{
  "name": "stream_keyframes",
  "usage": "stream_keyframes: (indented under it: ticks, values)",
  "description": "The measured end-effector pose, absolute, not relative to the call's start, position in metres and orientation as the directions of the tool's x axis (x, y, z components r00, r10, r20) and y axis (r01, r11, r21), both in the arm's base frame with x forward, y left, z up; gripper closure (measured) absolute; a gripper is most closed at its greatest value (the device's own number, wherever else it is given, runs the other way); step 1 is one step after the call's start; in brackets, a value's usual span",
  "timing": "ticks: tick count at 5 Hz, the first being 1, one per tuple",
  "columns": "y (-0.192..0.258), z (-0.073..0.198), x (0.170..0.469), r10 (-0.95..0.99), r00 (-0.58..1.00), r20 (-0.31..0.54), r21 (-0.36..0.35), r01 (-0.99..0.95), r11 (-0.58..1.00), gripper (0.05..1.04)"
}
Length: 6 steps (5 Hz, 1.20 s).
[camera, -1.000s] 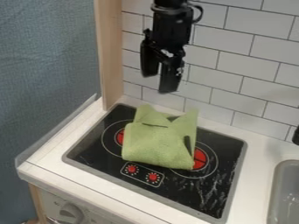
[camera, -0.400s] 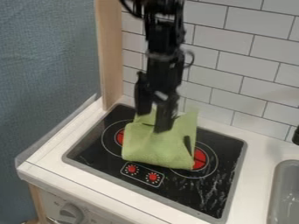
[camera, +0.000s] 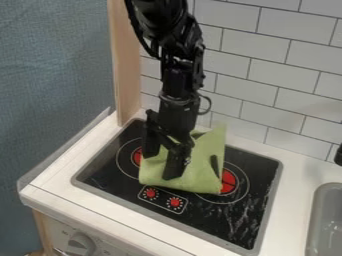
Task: Unfold the cloth from top to bottom
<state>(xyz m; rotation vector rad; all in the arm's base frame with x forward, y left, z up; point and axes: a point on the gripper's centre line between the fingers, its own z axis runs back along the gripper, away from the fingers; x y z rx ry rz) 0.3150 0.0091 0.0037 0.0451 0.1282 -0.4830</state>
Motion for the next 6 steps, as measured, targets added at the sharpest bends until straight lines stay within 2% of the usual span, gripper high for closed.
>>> stream_keyframes:
  ticks: [1, 4, 6]
  values:
    - [0.007, -0.011, 0.316, -0.437, 0.89, -0.133, 0.005, 0.441, 0.897, 0.084]
    - [-0.024, -0.022, 0.319, -0.318, 0.948, -0.02, -0.097, 0.315, 0.944, 0.084]
    - [-0.053, -0.023, 0.315, -0.166, 0.986, -0.023, -0.078, 0.164, 0.983, 0.084]
